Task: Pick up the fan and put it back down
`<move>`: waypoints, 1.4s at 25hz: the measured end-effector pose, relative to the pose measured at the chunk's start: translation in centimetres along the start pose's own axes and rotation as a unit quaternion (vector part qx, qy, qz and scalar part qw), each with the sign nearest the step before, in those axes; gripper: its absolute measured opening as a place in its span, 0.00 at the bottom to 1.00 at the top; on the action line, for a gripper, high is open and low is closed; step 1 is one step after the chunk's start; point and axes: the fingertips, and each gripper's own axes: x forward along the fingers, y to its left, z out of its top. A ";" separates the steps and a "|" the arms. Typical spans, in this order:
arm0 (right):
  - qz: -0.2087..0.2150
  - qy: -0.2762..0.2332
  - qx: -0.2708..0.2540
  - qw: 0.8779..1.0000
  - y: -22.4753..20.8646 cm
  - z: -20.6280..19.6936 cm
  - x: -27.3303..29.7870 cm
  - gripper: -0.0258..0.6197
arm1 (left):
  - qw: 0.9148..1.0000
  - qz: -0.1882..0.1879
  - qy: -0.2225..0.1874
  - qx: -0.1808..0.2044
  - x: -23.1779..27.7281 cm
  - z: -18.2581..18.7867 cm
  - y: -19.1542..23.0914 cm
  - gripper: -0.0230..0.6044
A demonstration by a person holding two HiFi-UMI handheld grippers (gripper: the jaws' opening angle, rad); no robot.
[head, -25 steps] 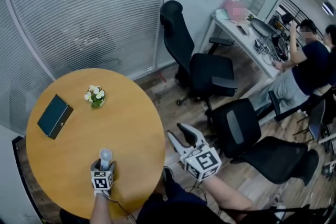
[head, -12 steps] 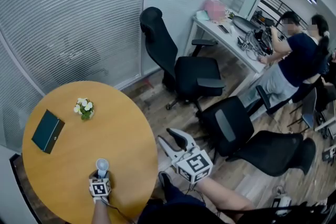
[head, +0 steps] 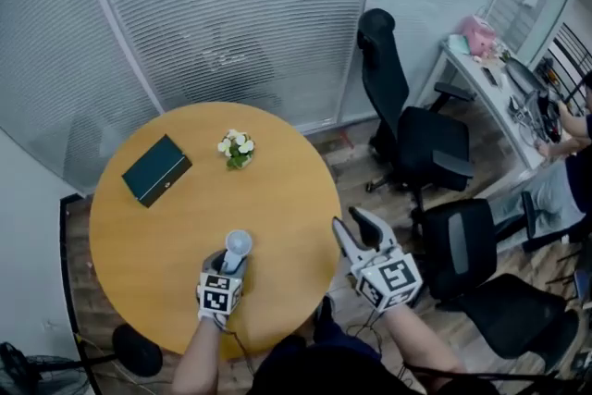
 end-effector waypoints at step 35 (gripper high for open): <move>0.140 -0.086 -0.055 0.985 10.4 12.2 9.0 0.24 | 0.931 0.115 -0.346 0.032 -25.9 27.7 1.5 0.38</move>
